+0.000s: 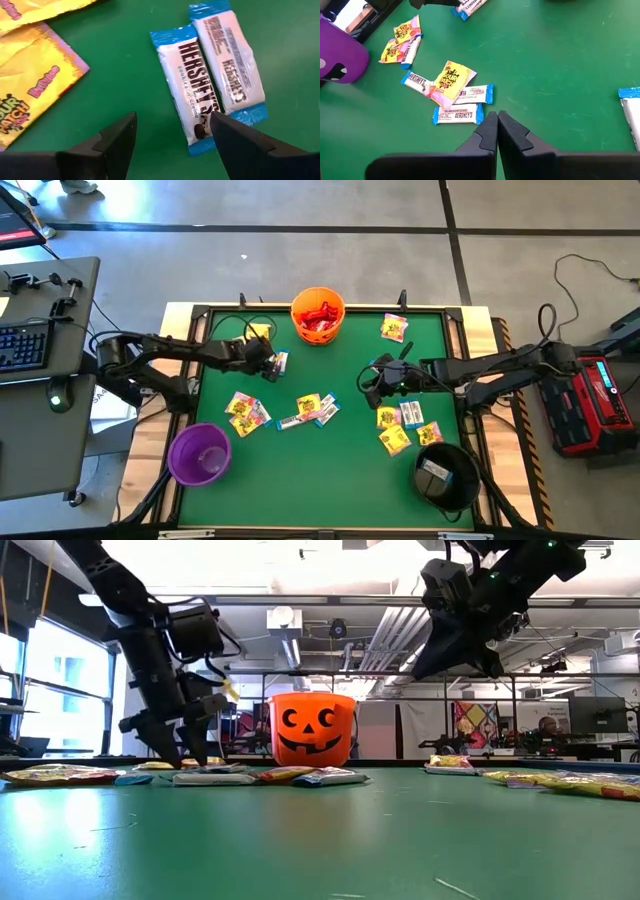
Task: Sort candy by brand, put in halloween buckets
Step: Put the white chocolate bar into the black bucket
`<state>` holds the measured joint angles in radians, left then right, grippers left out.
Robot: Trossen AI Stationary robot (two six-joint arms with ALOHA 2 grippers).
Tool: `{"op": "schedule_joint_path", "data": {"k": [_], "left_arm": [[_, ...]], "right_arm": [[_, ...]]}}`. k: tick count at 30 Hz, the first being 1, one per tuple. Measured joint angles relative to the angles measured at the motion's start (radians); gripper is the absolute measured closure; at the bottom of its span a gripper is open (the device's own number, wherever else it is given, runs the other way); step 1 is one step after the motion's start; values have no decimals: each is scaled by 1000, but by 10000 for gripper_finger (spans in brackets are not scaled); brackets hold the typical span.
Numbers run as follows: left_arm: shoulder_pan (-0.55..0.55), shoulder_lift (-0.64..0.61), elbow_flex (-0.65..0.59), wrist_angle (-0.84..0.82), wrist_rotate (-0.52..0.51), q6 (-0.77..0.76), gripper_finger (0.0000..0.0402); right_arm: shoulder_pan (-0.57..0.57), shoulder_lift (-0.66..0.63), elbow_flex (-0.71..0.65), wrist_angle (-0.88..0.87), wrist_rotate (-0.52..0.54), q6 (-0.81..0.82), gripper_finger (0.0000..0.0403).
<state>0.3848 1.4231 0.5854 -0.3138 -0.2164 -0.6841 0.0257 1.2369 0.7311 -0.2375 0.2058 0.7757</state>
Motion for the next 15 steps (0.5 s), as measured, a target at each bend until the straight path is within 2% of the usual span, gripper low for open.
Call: {"op": "schedule_joint_path", "data": {"k": [8,15], "left_arm": [[-2,-2,2,-75,-108,0,156],[50,-33,3,-164,-104,54,156]], "right_arm": [[0,0,0,3,21,0,403],[0,0,0,17,30,0,403]]}}
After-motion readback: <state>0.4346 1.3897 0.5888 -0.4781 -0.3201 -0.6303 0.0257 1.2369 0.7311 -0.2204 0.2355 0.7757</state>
